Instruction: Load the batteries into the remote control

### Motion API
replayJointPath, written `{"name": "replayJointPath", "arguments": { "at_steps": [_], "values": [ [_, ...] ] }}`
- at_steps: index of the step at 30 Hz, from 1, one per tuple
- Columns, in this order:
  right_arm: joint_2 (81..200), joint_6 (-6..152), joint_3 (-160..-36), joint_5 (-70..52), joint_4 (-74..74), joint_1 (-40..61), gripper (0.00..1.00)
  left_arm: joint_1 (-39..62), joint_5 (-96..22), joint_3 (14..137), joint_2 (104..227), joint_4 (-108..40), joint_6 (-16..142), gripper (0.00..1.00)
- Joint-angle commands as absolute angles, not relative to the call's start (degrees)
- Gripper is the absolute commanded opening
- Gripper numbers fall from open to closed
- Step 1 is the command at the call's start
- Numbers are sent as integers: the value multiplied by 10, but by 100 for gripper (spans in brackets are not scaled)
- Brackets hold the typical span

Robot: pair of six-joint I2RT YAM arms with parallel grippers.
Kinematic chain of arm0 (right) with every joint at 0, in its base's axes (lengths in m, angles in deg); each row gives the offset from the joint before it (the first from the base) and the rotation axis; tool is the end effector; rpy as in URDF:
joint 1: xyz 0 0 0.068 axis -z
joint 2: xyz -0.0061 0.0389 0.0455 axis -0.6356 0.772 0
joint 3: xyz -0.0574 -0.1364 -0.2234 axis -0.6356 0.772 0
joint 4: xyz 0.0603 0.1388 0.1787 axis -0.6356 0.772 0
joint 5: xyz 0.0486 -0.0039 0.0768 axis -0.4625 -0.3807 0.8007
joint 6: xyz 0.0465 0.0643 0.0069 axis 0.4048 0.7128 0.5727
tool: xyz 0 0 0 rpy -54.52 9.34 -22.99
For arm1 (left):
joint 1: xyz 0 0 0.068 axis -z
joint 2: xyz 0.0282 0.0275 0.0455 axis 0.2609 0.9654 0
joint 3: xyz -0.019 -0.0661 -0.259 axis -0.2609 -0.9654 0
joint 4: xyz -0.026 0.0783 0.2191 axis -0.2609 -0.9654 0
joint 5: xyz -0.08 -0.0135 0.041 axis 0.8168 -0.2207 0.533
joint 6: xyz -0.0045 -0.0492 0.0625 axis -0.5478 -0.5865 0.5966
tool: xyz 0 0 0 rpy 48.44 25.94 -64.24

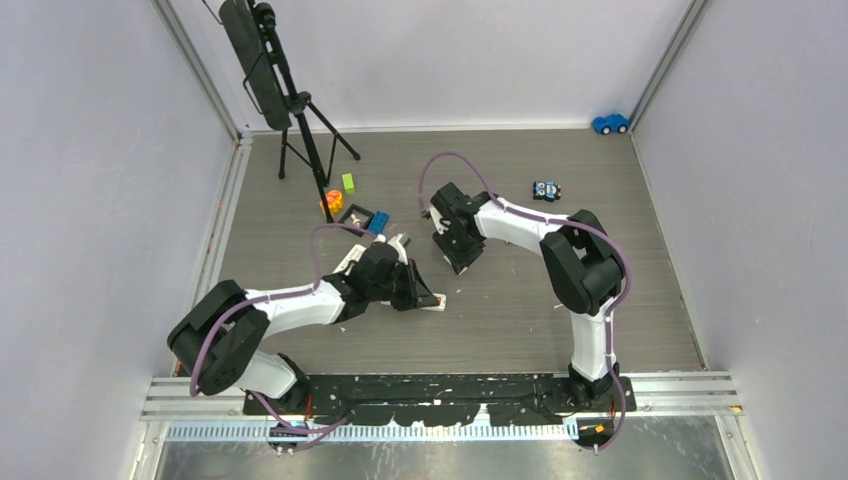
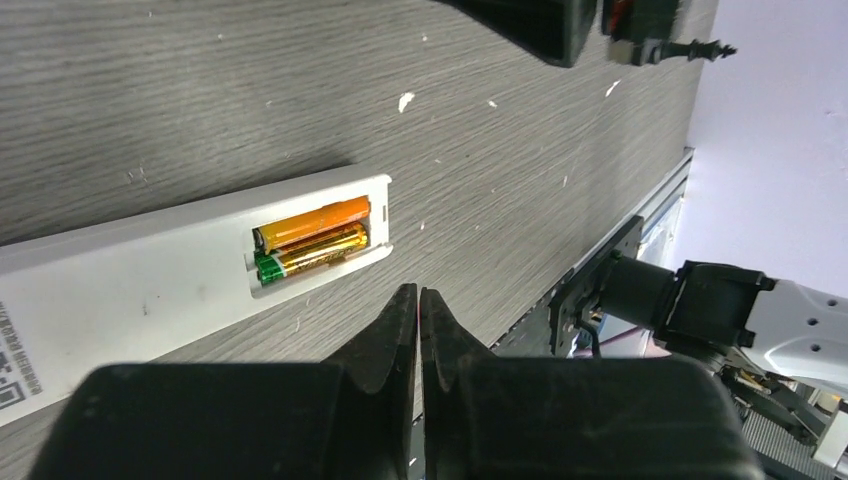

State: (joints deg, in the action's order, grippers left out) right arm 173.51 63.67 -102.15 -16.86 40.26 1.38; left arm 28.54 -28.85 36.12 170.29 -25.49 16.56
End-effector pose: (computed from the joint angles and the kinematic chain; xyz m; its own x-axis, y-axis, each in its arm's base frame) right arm 0.2948 0.2313 0.1420 -0.7314 -0.6296 -0.2618 -0.6506 0.7594 -0.0086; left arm 0.1873 -0.2054 0.1640 -0.9319 -0.2366 -0.2747 0.0622 0.6420 -0.7641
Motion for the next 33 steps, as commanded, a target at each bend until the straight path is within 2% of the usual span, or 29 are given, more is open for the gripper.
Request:
{"name": "replayJointPath", "arguments": {
  "at_steps": [1, 19, 33],
  "values": [
    [1731, 645, -988, -194, 388, 15, 18, 295, -299, 381, 1723, -222, 170, 5],
    [1681, 661, -940, -178, 371, 16, 18, 299, -351, 378, 1757, -208, 169, 0],
    [1658, 680, -922, -178, 357, 15, 18, 303, -400, 397, 1764, -297, 189, 0]
  ]
}}
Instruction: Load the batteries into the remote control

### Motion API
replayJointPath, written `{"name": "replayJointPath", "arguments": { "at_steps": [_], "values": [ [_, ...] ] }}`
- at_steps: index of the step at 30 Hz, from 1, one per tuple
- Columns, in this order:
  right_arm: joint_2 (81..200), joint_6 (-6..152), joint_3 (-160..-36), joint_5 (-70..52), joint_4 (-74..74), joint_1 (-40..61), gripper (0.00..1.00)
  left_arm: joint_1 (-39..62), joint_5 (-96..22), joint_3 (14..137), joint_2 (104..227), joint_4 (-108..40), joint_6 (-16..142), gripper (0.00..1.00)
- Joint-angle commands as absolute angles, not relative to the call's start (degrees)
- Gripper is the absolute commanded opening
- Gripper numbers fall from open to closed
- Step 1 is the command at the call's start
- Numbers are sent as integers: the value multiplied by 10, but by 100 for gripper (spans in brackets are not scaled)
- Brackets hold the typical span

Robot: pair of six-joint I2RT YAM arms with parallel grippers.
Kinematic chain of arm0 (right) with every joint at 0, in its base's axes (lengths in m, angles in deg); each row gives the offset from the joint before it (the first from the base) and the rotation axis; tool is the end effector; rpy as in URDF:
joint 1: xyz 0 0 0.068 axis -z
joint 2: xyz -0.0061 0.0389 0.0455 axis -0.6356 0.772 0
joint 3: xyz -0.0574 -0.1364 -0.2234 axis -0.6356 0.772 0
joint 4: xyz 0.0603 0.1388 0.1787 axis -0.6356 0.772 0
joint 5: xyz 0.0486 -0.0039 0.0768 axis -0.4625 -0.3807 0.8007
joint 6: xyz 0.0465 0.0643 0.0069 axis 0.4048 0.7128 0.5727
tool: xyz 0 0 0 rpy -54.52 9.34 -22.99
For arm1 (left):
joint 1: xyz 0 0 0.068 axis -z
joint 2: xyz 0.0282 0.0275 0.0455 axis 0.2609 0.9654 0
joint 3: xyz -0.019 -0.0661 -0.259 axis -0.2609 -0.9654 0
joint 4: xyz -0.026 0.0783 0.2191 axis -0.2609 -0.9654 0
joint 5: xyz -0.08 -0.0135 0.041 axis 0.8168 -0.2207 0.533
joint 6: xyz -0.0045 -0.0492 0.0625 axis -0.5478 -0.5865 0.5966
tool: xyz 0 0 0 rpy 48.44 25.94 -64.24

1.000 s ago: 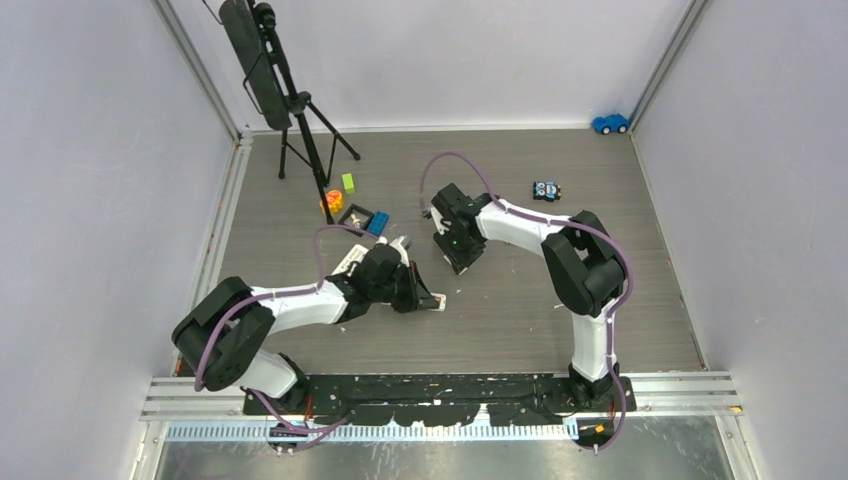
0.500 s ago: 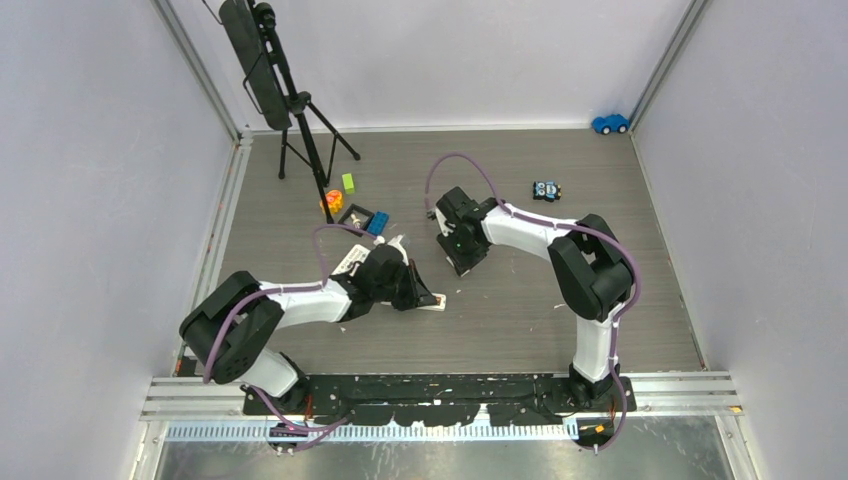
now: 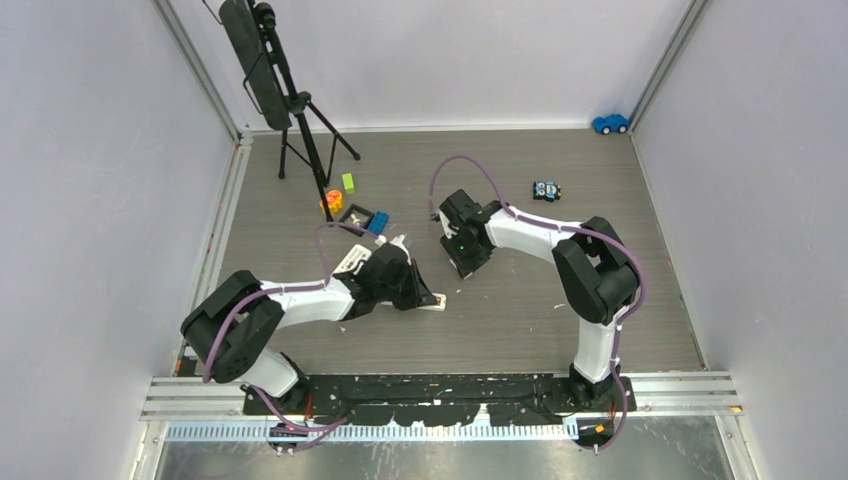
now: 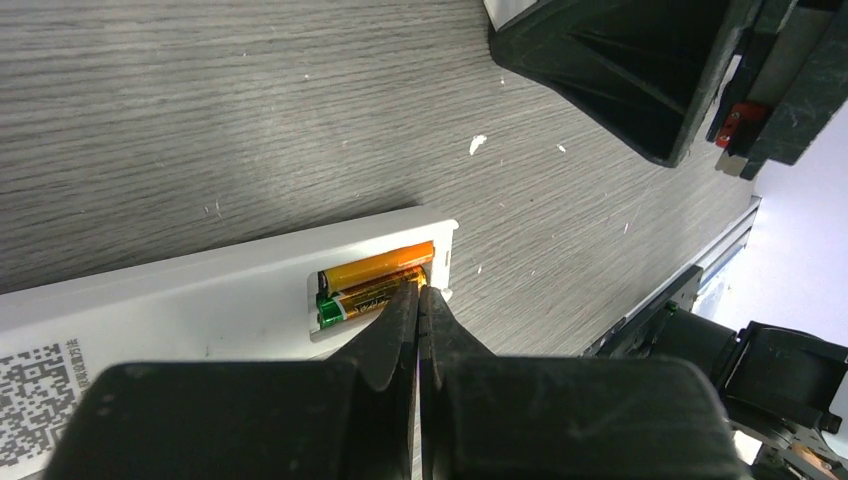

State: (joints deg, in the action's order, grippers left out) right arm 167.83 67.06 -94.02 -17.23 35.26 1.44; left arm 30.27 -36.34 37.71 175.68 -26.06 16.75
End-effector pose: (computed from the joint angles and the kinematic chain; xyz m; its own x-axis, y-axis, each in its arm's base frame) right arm 0.2787 0.2177 0.1440 -0.7593 -0.5751 -0.3046 -0.6041 0.7969 0.0013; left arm 0.1946 -0.2123 0.1451 -0.9128 -0.2665 -0.3094 0.0200 0.7277 -0.6856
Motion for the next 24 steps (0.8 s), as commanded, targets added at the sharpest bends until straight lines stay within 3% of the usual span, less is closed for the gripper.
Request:
{"name": "replayJointPath", "arguments": {
  "at_steps": [1, 4, 9, 14, 24],
  "values": [
    [1656, 680, -920, -178, 354, 15, 18, 302, -395, 398, 1761, -294, 190, 0],
    [1647, 680, -914, -178, 346, 15, 18, 302, -370, 409, 1742, -279, 190, 4],
    [1628, 682, -908, -152, 338, 15, 18, 302, -343, 454, 1709, -292, 202, 23],
    [1606, 686, -899, -147, 335, 15, 18, 297, -343, 485, 1691, -322, 214, 34],
    [1533, 704, -862, -128, 320, 13, 18, 270, -350, 485, 1693, -349, 213, 44]
  ]
}}
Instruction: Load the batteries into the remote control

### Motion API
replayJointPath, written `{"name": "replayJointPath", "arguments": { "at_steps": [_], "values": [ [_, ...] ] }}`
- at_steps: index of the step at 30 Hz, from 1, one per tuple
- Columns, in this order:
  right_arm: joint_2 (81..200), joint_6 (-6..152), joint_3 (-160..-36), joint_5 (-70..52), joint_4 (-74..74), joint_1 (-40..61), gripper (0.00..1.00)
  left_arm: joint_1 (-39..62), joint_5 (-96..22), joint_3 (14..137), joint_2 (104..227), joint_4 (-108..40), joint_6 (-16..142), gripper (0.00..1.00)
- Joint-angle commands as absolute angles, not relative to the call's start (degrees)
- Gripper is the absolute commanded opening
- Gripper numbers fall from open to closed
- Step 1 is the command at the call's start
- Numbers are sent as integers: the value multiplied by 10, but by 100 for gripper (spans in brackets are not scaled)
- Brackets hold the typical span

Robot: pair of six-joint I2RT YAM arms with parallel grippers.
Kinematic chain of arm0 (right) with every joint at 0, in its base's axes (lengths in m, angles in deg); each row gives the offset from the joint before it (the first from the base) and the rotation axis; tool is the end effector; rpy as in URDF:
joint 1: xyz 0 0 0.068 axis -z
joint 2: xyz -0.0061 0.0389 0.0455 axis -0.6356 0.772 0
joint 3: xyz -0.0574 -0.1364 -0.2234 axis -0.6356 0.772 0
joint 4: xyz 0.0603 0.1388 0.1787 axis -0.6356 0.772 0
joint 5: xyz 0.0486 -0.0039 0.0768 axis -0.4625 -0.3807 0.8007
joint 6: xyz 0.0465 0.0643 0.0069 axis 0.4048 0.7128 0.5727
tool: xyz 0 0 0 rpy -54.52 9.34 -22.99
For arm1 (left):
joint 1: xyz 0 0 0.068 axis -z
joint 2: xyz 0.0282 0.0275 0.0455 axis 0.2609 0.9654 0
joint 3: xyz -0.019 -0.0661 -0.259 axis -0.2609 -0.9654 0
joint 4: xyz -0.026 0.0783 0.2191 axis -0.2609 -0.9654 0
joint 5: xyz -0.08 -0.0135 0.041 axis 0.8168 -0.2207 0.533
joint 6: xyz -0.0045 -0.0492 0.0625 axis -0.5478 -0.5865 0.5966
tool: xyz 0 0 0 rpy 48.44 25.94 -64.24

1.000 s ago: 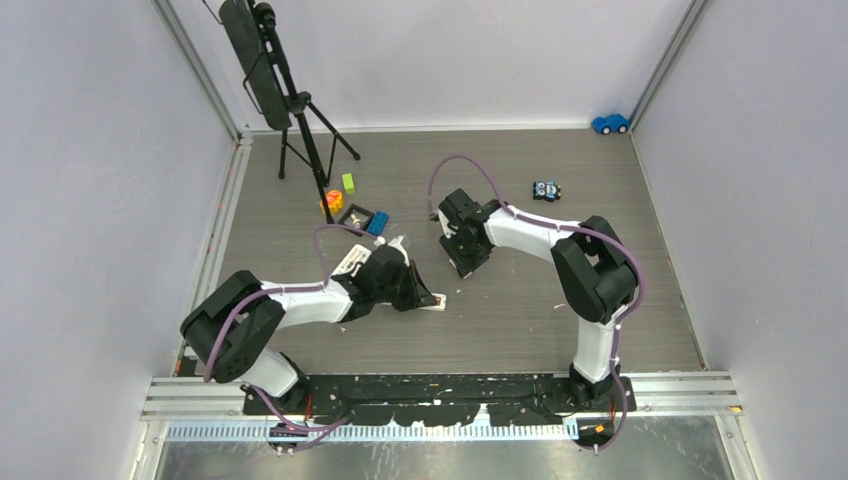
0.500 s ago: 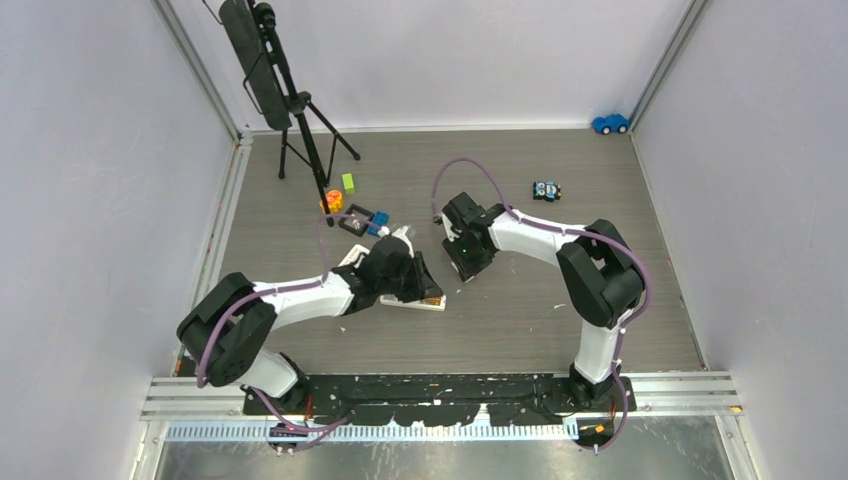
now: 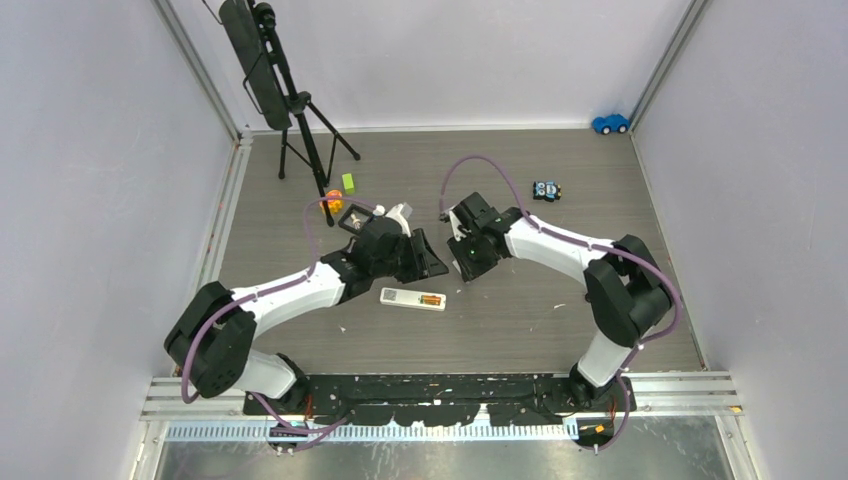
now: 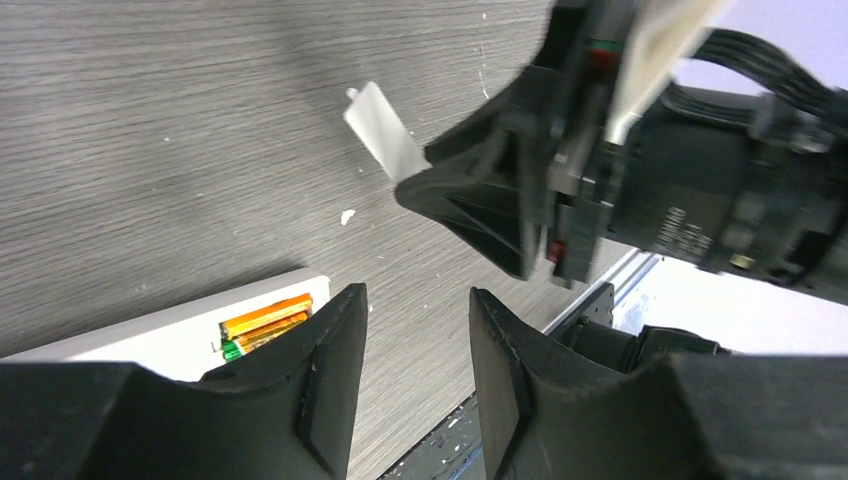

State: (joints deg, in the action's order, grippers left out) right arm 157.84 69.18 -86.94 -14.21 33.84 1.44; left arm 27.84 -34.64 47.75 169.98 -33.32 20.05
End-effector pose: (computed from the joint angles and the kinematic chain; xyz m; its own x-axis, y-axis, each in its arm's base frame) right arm 0.2529 0.2020 0.1688 -0.7617 -0.5300 -0.3728 -0.5913 0.8039 0.0651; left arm 0.2138 -0.2162 0.2127 -0.8702 -0.2846 -0.4022 0.1251 0.6619 -0.7391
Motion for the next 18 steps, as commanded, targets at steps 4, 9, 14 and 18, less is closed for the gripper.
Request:
{"name": "replayJointPath", "arguments": {
  "at_steps": [4, 9, 14, 18],
  "values": [
    [1504, 713, -852, -112, 322, 6, 18, 258, -344, 483, 1690, -347, 209, 49],
    [1455, 718, -841, -65, 316, -11, 18, 232, -295, 487, 1702, -340, 200, 56],
    [1421, 720, -841, -31, 311, -26, 18, 208, -277, 486, 1705, -336, 194, 56],
    [1419, 723, -849, -38, 311, -34, 18, 207, -300, 495, 1695, -391, 225, 53]
  ]
}}
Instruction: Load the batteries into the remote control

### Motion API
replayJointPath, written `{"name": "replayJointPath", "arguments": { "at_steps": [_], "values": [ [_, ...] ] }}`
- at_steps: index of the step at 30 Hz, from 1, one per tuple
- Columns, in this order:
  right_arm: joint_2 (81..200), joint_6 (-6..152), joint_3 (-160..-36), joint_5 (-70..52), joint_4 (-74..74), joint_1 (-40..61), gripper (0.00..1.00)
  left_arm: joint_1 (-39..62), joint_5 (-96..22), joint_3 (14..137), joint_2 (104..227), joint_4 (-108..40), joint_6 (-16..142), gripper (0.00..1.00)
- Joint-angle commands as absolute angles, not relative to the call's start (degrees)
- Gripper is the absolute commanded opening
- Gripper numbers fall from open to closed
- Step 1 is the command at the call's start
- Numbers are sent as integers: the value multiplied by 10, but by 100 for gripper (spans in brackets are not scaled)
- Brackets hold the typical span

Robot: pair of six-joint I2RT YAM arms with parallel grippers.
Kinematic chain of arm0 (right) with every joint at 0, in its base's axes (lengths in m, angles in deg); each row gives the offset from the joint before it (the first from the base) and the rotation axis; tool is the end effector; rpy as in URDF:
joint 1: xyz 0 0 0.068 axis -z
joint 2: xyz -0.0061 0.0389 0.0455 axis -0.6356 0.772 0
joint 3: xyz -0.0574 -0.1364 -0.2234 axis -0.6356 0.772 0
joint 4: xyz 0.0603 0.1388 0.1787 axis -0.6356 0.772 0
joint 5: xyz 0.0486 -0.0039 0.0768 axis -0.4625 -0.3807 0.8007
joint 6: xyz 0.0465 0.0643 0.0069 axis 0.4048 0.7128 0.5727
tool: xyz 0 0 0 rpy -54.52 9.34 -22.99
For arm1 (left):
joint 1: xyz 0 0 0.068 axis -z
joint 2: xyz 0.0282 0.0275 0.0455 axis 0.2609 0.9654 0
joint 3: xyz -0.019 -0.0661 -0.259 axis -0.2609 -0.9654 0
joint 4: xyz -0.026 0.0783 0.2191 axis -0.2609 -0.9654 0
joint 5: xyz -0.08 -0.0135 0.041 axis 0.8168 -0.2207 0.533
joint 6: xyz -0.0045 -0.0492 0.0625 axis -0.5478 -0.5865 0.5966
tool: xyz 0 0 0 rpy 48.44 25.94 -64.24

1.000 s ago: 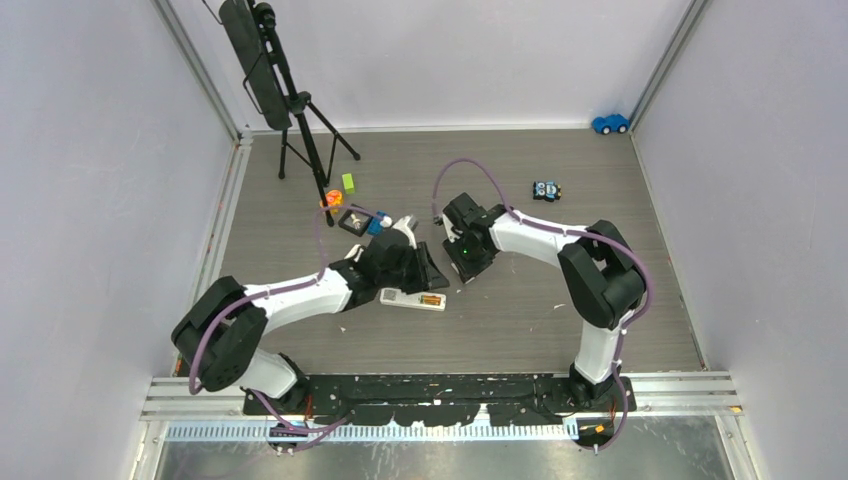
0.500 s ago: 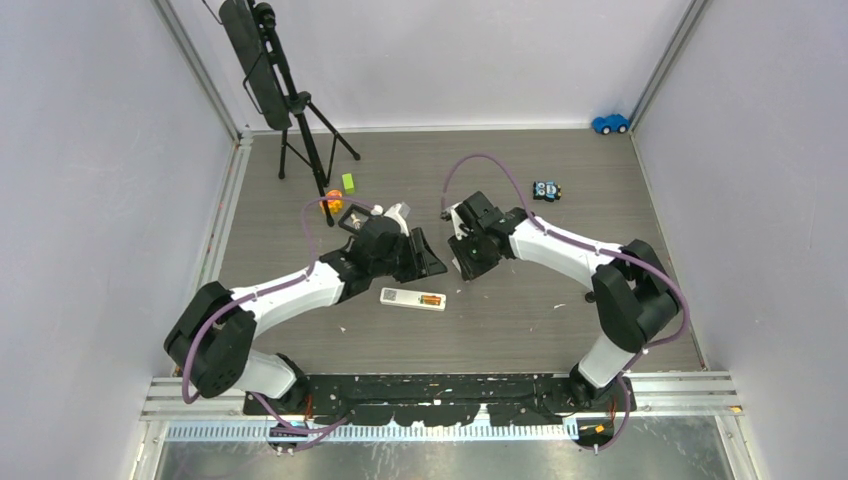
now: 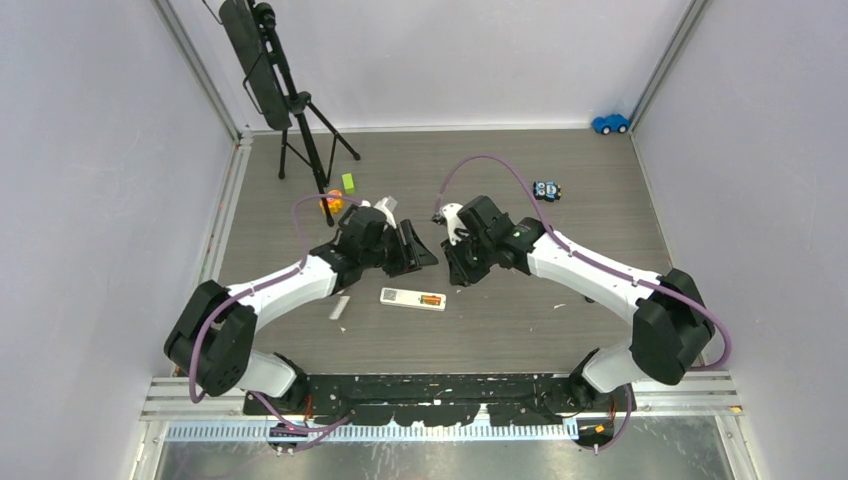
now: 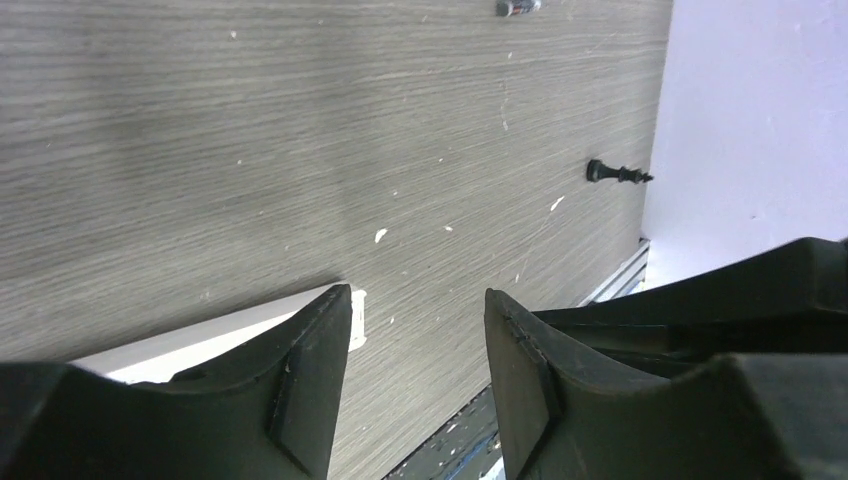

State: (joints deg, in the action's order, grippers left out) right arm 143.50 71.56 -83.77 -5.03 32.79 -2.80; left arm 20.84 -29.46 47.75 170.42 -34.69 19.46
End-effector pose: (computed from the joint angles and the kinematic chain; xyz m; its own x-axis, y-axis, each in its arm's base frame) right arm 0.2082 0.2085 0.2281 -0.6782 -0.4932 -0.5448 -0.6844 0.6940 0.2236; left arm 0.2332 -0.1921 0.2085 -0.8773 -0.3399 -0.3389 0.0425 0.6483 -0.7602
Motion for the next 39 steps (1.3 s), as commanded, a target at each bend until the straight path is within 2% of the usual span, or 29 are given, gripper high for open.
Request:
{"name": "replayJointPath", "arguments": {
  "at_steps": [1, 5, 9, 15, 21, 24, 28, 30, 36, 39],
  "values": [
    [1421, 725, -851, -46, 313, -36, 18, 205, -319, 495, 1686, -412, 239, 54],
    [1435, 755, -858, -72, 303, -39, 23, 174, -367, 487, 1657, -457, 276, 55],
    [1441, 828, -859, -95, 276, -55, 34, 153, -432, 487, 1623, -529, 300, 56],
    [1416, 964, -810, -97, 192, -61, 43, 136, -640, 482, 1569, -713, 289, 72],
    [1420, 1007, -785, -102, 186, -63, 44, 87, -736, 448, 1516, -803, 246, 83],
    [1406, 1007, -767, -96, 174, -62, 45, 30, -725, 418, 1507, -806, 242, 83],
    [1383, 998, -753, -92, 168, -62, 44, -70, -679, 381, 1509, -787, 254, 73],
    [1376, 992, -748, -90, 167, -62, 44, -100, -659, 374, 1505, -782, 258, 72],
    [1358, 984, -740, -82, 166, -60, 44, -129, -628, 355, 1514, -766, 255, 72],
    [1342, 982, -736, -84, 169, -56, 44, -131, -595, 333, 1544, -736, 248, 65]
  ]
}}
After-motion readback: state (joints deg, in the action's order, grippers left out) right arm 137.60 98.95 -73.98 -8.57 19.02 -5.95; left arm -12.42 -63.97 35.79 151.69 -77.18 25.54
